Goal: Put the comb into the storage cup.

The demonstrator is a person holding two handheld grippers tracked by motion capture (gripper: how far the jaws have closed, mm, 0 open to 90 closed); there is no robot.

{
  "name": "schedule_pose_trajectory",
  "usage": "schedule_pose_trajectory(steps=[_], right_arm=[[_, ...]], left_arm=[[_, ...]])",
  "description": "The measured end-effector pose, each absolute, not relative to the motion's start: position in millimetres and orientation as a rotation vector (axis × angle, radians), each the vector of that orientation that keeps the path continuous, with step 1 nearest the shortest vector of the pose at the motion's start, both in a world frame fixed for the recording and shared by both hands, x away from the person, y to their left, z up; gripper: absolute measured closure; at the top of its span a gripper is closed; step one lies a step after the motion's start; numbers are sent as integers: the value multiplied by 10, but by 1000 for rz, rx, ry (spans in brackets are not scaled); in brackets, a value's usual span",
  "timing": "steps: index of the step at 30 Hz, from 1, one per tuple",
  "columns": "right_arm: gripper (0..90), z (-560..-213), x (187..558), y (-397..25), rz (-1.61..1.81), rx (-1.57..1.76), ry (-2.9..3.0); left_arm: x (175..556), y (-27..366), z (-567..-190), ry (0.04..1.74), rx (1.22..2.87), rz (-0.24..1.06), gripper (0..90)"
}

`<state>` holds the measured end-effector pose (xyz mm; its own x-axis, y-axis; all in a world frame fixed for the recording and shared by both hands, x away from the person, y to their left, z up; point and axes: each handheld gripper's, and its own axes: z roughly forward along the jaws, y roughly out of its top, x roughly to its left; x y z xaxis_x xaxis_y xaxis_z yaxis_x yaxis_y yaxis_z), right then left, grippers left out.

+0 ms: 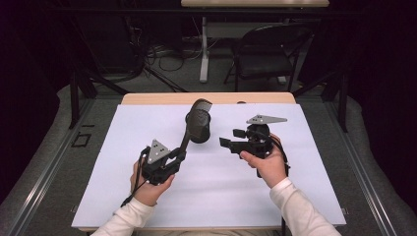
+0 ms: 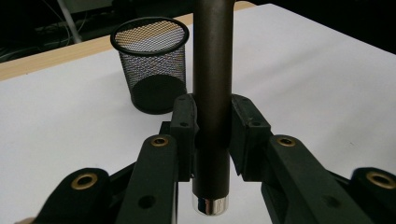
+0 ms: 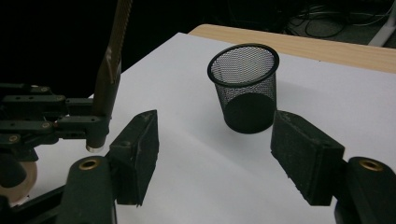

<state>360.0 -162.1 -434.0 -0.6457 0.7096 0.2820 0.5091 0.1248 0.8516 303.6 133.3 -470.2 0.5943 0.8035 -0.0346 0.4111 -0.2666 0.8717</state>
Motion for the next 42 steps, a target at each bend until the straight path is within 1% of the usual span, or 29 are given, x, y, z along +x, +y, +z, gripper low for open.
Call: schedule_pose_trajectory(steps=[15,29,33,42], right_arm=[[333,-4221,3779,-1529,1580,1237,2183],[343,-4110,3857,-1529,1609,1268,2177],[374,-4086,3868,-1517,1625,1281,2197],[402,-4059,3906,-1508,1693,1316,2188]], left_arm=[[3035,1336,-4716,977,1887,528,726],[3041,1333,-4740,978,1892,522,726],[3049,1328,-4755,982,1897,517,726],[3045,1312,-4774,981,1901,511,726]])
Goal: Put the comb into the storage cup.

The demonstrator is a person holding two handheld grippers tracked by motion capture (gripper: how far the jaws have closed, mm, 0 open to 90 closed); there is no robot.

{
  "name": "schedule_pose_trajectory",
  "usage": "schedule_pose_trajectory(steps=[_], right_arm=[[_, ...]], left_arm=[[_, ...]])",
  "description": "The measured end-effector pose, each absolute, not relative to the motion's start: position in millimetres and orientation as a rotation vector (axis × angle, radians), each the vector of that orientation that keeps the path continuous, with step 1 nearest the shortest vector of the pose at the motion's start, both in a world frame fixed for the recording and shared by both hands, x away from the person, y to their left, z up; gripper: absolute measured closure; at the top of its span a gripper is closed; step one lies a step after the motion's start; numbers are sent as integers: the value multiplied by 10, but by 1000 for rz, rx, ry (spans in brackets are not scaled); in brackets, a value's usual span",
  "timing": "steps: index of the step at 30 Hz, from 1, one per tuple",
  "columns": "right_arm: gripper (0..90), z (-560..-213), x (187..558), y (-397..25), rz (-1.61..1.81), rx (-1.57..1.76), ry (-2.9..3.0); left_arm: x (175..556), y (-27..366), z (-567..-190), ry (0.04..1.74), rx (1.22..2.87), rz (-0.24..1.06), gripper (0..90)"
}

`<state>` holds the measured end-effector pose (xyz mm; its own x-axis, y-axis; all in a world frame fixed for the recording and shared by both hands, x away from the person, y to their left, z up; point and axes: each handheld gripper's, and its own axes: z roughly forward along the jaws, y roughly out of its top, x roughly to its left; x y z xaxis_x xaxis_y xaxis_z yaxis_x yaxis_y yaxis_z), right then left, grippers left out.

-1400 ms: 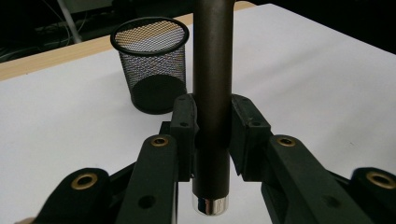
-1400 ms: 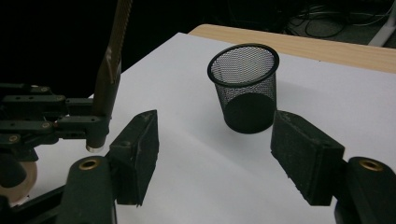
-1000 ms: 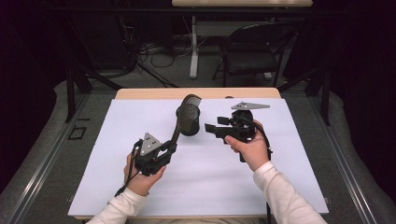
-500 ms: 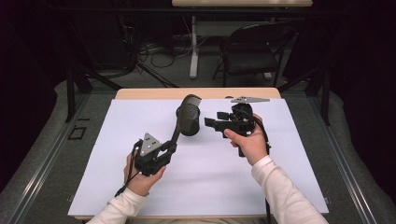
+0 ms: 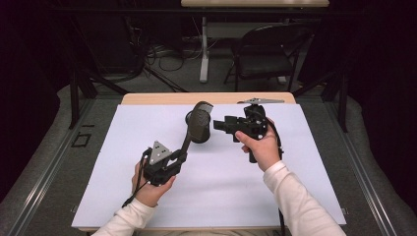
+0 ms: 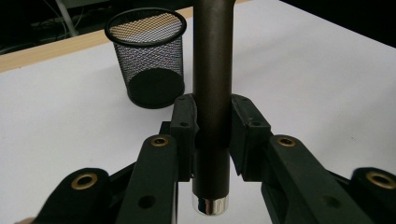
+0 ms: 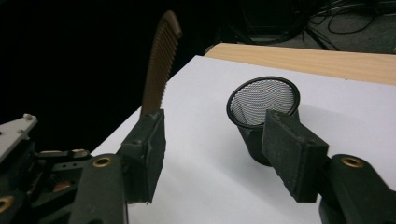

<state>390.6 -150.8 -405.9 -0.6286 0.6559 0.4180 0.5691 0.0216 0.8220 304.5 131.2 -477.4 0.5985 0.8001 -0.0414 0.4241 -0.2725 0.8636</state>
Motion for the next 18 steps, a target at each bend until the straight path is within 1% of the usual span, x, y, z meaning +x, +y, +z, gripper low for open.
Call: schedule_pose_trajectory(steps=[3,8,18], right_arm=[[408,-4056,3917,-1502,1709,1329,2189],[447,-4043,3934,-1489,1724,1352,2194],[474,-4021,3971,-1493,1808,1402,2175]], left_arm=[[3043,1304,-4783,978,1905,512,726],[3039,1290,-4795,975,1912,510,726],[3032,1276,-4805,968,1918,506,726]])
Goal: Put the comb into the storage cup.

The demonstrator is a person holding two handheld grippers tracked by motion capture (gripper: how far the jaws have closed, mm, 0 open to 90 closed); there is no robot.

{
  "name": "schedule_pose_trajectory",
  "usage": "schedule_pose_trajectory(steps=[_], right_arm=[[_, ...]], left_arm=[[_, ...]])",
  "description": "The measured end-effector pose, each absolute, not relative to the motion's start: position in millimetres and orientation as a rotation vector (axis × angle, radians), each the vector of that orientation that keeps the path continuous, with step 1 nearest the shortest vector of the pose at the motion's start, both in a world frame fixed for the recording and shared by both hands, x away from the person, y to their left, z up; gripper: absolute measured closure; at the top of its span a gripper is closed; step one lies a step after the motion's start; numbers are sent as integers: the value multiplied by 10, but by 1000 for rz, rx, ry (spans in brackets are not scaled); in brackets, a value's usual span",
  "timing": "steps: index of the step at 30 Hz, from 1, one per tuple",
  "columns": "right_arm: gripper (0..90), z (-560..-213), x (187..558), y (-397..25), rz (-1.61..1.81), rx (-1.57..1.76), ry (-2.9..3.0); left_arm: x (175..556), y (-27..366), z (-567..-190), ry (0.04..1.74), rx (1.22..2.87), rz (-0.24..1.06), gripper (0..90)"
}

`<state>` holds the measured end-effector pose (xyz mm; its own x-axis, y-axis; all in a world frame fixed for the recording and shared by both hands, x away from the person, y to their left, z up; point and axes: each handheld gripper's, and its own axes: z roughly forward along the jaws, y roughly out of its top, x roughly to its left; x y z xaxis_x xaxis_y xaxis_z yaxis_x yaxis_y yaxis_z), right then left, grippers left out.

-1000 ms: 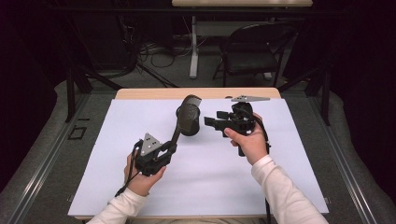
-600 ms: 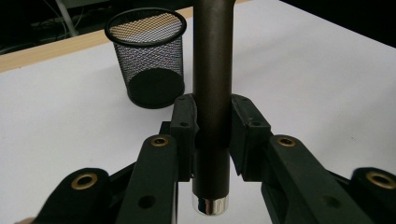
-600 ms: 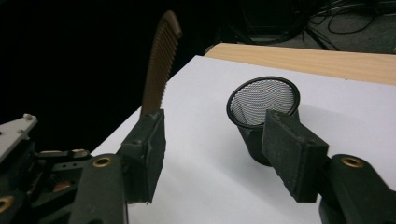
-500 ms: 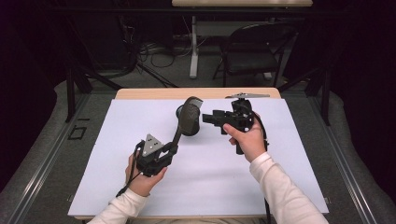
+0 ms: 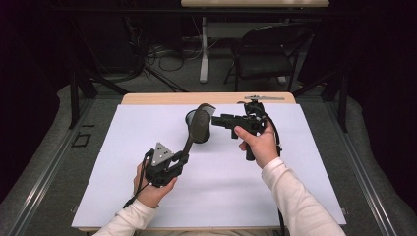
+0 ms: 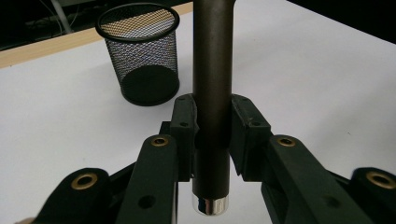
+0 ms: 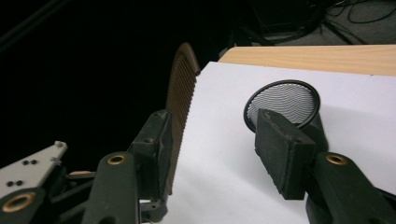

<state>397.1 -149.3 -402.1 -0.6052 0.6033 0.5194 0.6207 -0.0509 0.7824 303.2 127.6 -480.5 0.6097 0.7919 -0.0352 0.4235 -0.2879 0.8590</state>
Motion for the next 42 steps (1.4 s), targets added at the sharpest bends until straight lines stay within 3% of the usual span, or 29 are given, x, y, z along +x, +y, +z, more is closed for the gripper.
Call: schedule_pose_trajectory(steps=[42], right_arm=[[744,-4077,4021,-1404,-1780,-1291,-2086]], left_arm=[[2950,1143,-4845,917,1951,473,726]])
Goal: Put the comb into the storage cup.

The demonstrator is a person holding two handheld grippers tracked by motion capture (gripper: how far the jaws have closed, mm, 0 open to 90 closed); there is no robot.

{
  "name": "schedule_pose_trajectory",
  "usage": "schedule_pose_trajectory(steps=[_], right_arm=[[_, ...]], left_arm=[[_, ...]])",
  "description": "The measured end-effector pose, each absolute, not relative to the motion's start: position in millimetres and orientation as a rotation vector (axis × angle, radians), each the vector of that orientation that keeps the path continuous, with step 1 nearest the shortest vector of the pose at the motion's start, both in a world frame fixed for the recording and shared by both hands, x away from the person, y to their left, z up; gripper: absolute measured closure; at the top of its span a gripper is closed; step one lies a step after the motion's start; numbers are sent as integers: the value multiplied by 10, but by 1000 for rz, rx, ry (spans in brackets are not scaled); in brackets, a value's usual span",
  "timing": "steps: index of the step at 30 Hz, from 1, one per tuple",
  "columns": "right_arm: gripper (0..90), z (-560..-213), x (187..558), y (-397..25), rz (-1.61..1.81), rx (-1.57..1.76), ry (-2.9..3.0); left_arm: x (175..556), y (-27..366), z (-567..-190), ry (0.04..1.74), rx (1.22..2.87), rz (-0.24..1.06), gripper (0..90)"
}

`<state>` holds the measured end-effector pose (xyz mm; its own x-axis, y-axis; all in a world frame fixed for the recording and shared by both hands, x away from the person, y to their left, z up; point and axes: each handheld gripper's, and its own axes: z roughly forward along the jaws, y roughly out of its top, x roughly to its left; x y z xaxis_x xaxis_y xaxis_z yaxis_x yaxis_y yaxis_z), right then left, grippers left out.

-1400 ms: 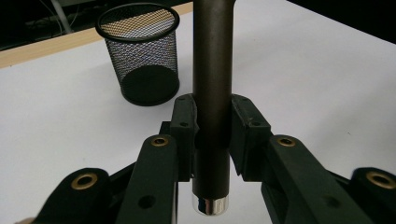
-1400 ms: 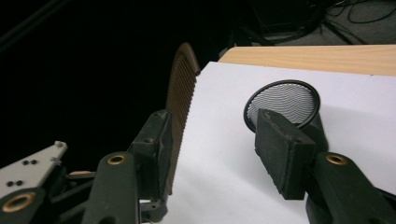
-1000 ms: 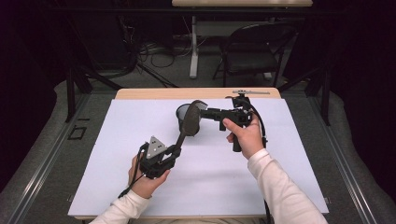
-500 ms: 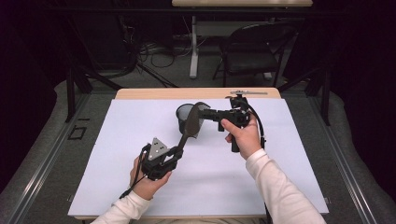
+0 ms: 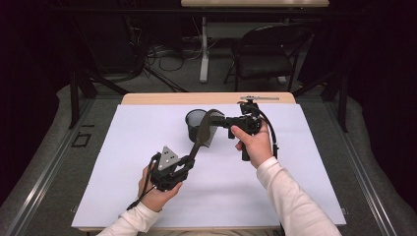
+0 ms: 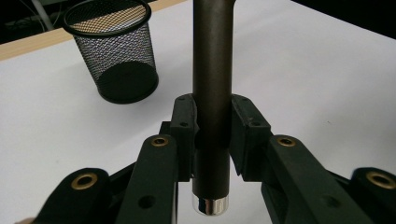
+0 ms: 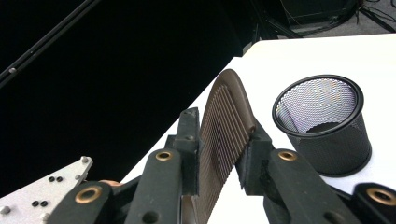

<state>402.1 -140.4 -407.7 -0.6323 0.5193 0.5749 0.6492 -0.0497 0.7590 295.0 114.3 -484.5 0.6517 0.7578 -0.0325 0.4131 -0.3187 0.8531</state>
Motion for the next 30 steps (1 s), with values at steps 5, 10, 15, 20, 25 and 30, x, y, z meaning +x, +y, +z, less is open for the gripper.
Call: schedule_pose_trajectory(steps=[5,10,15,20,25,30], right_arm=[[773,-4086,4026,-1399,-1770,-1294,-2079],[795,-4086,4028,-1403,-1775,-1290,-2074],[817,-4091,4035,-1410,-1778,-1286,-2067],[831,-4095,4036,-1412,-1778,-1284,-2054],[850,-4107,4044,-1421,-1777,-1273,-2026],[863,-4131,4061,-1440,-1771,-1265,-1979]], left_arm=[[2945,1141,-4844,914,1951,471,726],[2940,1140,-4842,911,1949,468,726],[2936,1136,-4840,910,1948,464,726],[2937,1136,-4842,910,1948,461,726],[2938,1138,-4844,908,1949,456,726],[2938,1139,-4845,907,1946,454,725]])
